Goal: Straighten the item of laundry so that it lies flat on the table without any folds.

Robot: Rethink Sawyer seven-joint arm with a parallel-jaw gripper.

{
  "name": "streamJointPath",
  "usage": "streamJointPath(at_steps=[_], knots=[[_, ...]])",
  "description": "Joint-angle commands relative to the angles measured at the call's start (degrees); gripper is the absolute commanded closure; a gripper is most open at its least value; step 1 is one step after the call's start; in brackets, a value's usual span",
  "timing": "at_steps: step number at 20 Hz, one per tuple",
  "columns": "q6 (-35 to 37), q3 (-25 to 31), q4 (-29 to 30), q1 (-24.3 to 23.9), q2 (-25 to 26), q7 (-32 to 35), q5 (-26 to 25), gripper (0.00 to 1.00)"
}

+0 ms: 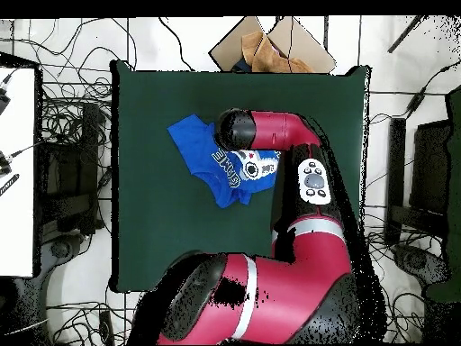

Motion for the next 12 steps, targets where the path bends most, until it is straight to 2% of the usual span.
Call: streamJointPath(at_steps=[1,5,7,9,12], knots=[[-4.01,5.10,9.41,-0.53,3.17,-6.22,-3.50,1.00],[-0.73,3.60,5.69,1.07,4.10,-5.94,-3.50,1.00],[-2.74,1.99,4.68,2.24,4.65,-4.44,-4.98,1.00],[-6.05,0.29,2.93,3.52,5.97,-2.83,-6.93,1.00],[-17.31,0.67,1.66,3.35,8.03,-1.26,-10.01,1.00]])
